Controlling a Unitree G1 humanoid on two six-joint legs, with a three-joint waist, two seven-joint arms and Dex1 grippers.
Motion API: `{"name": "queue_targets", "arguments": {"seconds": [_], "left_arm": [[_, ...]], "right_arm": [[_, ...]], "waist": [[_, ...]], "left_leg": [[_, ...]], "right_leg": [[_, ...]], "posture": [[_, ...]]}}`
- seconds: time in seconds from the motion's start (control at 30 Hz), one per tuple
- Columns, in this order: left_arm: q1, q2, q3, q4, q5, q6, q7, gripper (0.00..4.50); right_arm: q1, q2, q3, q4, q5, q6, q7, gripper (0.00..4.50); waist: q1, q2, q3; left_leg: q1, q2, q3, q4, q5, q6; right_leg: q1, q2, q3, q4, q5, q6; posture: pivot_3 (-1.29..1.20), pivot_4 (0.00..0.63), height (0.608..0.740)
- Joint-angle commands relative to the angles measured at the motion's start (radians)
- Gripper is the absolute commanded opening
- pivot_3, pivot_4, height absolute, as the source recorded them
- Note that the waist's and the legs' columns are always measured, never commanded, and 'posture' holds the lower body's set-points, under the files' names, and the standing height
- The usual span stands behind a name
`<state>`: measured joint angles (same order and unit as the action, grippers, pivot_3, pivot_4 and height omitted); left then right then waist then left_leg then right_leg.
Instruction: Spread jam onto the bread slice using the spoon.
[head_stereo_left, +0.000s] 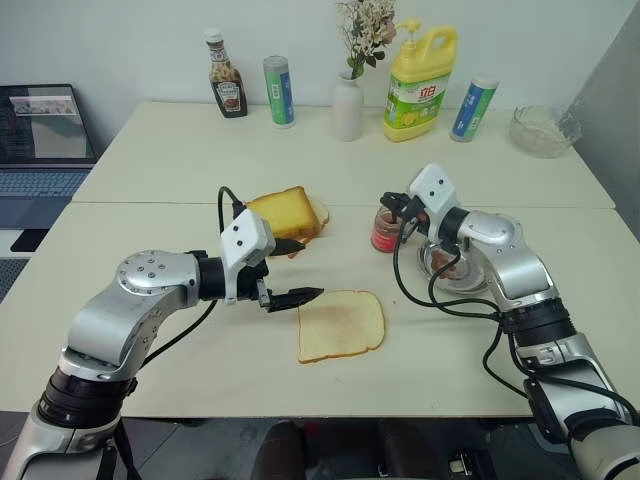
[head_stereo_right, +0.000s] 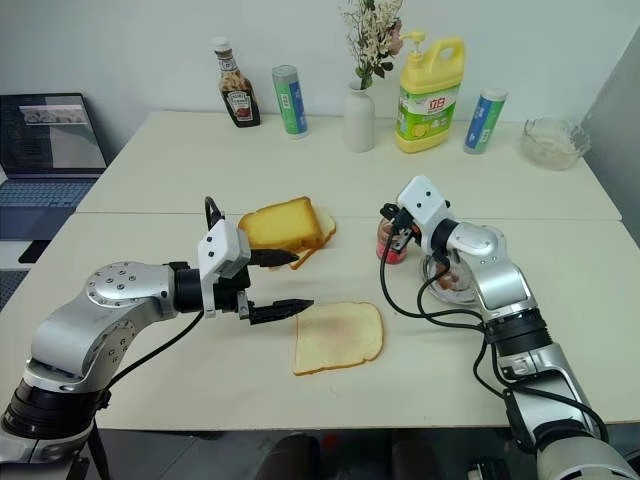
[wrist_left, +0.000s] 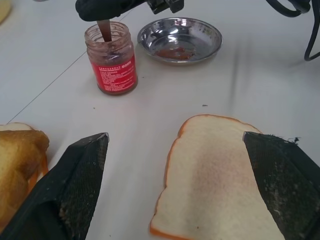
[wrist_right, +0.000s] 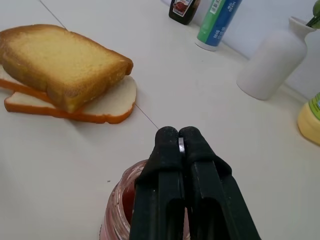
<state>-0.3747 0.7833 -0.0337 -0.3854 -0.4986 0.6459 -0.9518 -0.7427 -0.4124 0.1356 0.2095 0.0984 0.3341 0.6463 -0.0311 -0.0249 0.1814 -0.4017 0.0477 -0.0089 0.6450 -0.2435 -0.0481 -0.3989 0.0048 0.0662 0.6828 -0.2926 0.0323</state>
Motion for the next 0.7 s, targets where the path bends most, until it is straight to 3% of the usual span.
{"name": "queue_targets", "arguments": {"seconds": [0.03,0.7], "left_arm": [[0.004,0.011,0.020,-0.025,0.003,-0.018,-0.001,4.50],[0.023,0.008,0.016,0.003,0.037,-0.057,-0.005,4.50]], "right_arm": [[-0.025,0.021,-0.051,-0.033,0.051,0.092,-0.011,0.06],[-0.036,0.102,-0.150,-0.060,0.150,0.297,-0.081,0.06]], "waist": [[-0.001,0.000,0.000],[-0.001,0.000,0.000]], "left_leg": [[0.000,0.000,0.000,0.000,0.000,0.000],[0.000,0.000,0.000,0.000,0.000,0.000]], "right_leg": [[0.000,0.000,0.000,0.000,0.000,0.000],[0.000,0.000,0.000,0.000,0.000,0.000]], "posture": [[0.00,0.150,0.740],[0.00,0.150,0.740]]}}
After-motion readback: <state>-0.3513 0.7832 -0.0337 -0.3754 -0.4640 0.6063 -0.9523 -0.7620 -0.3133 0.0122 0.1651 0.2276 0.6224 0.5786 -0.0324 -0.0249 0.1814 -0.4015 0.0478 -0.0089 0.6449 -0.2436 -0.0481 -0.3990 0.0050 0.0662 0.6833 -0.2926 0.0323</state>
